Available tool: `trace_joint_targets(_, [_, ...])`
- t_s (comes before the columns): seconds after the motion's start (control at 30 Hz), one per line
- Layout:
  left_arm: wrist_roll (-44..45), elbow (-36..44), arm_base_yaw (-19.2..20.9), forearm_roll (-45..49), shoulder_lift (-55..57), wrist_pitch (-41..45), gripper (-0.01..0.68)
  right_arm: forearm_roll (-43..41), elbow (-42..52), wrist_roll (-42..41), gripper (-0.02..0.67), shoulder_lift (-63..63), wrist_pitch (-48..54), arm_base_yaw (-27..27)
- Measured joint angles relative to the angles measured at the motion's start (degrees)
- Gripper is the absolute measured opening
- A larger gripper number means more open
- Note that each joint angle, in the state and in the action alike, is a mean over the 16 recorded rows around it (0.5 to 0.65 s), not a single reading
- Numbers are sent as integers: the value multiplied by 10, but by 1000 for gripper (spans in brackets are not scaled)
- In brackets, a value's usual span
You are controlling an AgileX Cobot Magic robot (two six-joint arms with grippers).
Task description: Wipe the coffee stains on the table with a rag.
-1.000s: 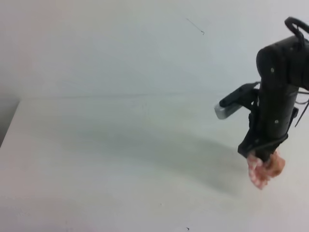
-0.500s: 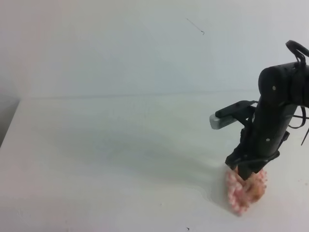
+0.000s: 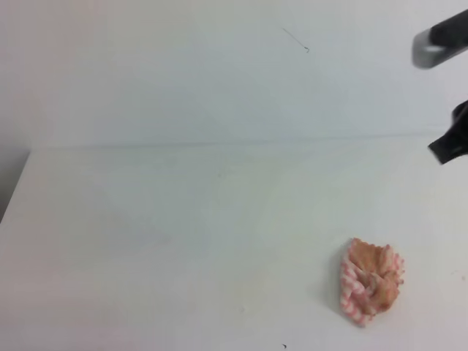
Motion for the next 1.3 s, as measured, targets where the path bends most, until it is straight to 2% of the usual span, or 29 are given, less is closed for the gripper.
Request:
trace_joint_targets(0.1, [0,-3,0,0,2,1,-1,-15,31,13,34,-92,-26,0])
trace_joint_targets(0.2, [0,-6,0,0,4,2,-1,-25,84,30,3,-189,-67,0])
trace_joint_targets(0.5, [0,-9,0,0,6,4,-1,-57,342,99,2,-508,-228,0])
trace_joint_targets(0.7, [0,-3,0,0,2,1,-1,-86,484,139,2,-669,-287,0])
trace_joint_targets(0.93, [0,2,0,0,-1,-1,-1,-83,553,155,1,-748,-276,0])
trace_joint_targets(1.3, [0,3,0,0,-2,-1,-1,-46,579,155,0,-757,-249,0])
